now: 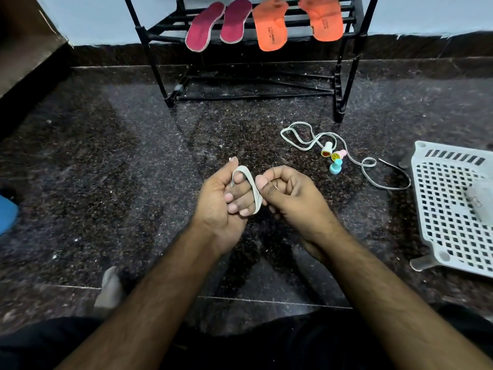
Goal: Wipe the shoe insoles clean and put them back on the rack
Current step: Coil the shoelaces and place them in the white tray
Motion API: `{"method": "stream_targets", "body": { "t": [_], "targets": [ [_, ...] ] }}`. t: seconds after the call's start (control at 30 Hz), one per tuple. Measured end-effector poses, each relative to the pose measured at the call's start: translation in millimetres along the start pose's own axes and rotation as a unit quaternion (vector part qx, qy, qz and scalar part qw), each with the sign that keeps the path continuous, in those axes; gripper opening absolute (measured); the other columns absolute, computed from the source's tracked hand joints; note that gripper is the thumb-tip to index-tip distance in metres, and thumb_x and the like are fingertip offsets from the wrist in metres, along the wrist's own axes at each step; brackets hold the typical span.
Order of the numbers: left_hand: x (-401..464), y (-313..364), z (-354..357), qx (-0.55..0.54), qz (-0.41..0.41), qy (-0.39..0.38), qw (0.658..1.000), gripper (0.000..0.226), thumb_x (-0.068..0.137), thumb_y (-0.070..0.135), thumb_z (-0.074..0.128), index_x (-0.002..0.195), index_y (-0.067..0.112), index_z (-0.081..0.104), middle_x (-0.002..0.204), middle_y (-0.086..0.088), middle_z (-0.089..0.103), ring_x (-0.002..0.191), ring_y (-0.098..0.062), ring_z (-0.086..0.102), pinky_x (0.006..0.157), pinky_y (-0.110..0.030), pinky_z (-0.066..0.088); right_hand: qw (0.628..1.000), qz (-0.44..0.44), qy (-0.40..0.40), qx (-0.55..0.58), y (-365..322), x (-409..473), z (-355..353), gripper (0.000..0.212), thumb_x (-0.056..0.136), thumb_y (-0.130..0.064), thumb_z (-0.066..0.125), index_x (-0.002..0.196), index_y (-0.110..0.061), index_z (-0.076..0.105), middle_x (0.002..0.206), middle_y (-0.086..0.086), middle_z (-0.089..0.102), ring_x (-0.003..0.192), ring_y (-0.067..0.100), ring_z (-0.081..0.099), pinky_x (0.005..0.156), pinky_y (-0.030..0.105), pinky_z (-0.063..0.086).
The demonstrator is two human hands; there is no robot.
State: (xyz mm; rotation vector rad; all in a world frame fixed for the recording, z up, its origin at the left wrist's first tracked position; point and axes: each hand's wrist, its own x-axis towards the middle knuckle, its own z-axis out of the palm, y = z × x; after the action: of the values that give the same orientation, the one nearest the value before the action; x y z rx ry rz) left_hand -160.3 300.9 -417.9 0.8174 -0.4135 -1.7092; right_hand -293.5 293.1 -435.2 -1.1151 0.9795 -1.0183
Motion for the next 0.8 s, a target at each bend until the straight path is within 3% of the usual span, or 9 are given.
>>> {"method": "stream_targets", "body": {
  "t": [0.1, 0.23, 0.3, 0.4, 0.5, 0.57, 0.7, 0.8],
  "targets": [
    [-1.0, -0.9, -2.2, -0.014, -0.023, -0.014, 1.000, 0.046, 0.105, 0.034, 0.039, 0.061, 0.020, 0.039, 0.035, 0.011, 0.025, 0.027, -0.002, 0.021, 0.034, -0.019, 0.017, 0.999, -0.005, -0.024, 0.026, -2.1, -1.3, 0.1, 0.021, 0.094, -0.015, 0.065, 0.111, -0.003, 0.059, 0.068, 0.000, 0.057, 0.055, 0.008, 0.045, 0.049, 0.018, 0.038],
    [-2.0, -3.9, 0.1, -0.019, -0.038, -0.019, 0.999, 0.052, 0.104, 0.037, 0.040, 0.055, 0.021, 0.039, 0.032, 0.009, 0.026, 0.025, -0.003, 0.023, 0.032, -0.018, 0.024, 0.997, 0.007, -0.027, 0.072, -0.3, 0.4, -0.3, 0.034, 0.092, -0.011, 0.068, 0.122, -0.002, 0.054, 0.090, 0.019, 0.059, 0.064, 0.013, 0.052, 0.056, 0.022, 0.044],
    [-2.7, -4.4, 0.4, -0.017, -0.035, -0.014, 0.999, 0.054, 0.104, 0.039, 0.040, 0.053, 0.021, 0.038, 0.032, 0.008, 0.026, 0.024, -0.004, 0.024, 0.032, -0.017, 0.030, 0.995, 0.015, -0.017, 0.100, 0.9, 1.4, 0.1, 0.039, 0.088, -0.011, 0.071, 0.122, -0.002, 0.054, 0.087, 0.017, 0.063, 0.062, 0.012, 0.054, 0.056, 0.021, 0.046],
    [-3.7, -4.5, 0.0, -0.006, -0.022, -0.012, 1.000, 0.060, 0.104, 0.046, 0.038, 0.050, 0.021, 0.038, 0.031, 0.008, 0.025, 0.024, -0.005, 0.024, 0.033, -0.018, 0.025, 0.993, 0.026, -0.001, 0.113, 4.3, 3.2, -0.4, 0.046, 0.076, -0.020, 0.076, 0.116, -0.003, 0.059, 0.076, 0.006, 0.067, 0.060, 0.013, 0.053, 0.055, 0.020, 0.045],
    [-3.0, -5.5, -2.4, 0.002, -0.011, -0.019, 1.000, 0.064, 0.104, 0.052, 0.034, 0.049, 0.021, 0.035, 0.031, 0.007, 0.024, 0.024, -0.006, 0.023, 0.038, -0.021, 0.016, 0.997, 0.020, -0.009, 0.077, 9.1, 1.7, -2.3, 0.043, 0.076, -0.026, 0.077, 0.109, -0.001, 0.068, 0.082, 0.014, 0.066, 0.069, 0.022, 0.051, 0.056, 0.021, 0.042],
    [-2.4, -6.1, -4.9, 0.016, -0.004, -0.015, 1.000, 0.064, 0.104, 0.054, 0.032, 0.049, 0.021, 0.033, 0.031, 0.007, 0.024, 0.024, -0.007, 0.023, 0.039, -0.022, 0.014, 0.999, -0.001, -0.028, 0.025, 10.7, 0.9, -4.3, 0.029, 0.083, -0.023, 0.075, 0.103, -0.002, 0.074, 0.082, 0.015, 0.066, 0.070, 0.021, 0.051, 0.057, 0.019, 0.042],
    [-2.7, -2.8, -3.5, 0.063, 0.007, 0.035, 0.997, 0.061, 0.103, 0.050, 0.038, 0.049, 0.022, 0.032, 0.032, 0.007, 0.023, 0.025, -0.007, 0.021, 0.037, -0.020, 0.018, 0.994, -0.069, -0.058, -0.057, 6.8, 0.5, -7.7, 0.018, 0.090, -0.015, 0.070, 0.101, -0.002, 0.077, 0.095, 0.007, 0.077, 0.084, 0.014, 0.069, 0.084, 0.032, 0.055],
    [-0.8, -0.8, -1.2, 0.087, 0.019, 0.077, 0.993, 0.059, 0.102, 0.045, 0.044, 0.049, 0.023, 0.033, 0.033, 0.007, 0.023, 0.026, -0.008, 0.021, 0.038, -0.021, 0.020, 0.986, -0.090, -0.047, -0.134, 5.8, 1.2, -7.8, 0.015, 0.089, -0.015, 0.073, 0.100, -0.007, 0.078, 0.096, 0.001, 0.077, 0.090, 0.012, 0.071, 0.087, 0.031, 0.055]
  ]
}}
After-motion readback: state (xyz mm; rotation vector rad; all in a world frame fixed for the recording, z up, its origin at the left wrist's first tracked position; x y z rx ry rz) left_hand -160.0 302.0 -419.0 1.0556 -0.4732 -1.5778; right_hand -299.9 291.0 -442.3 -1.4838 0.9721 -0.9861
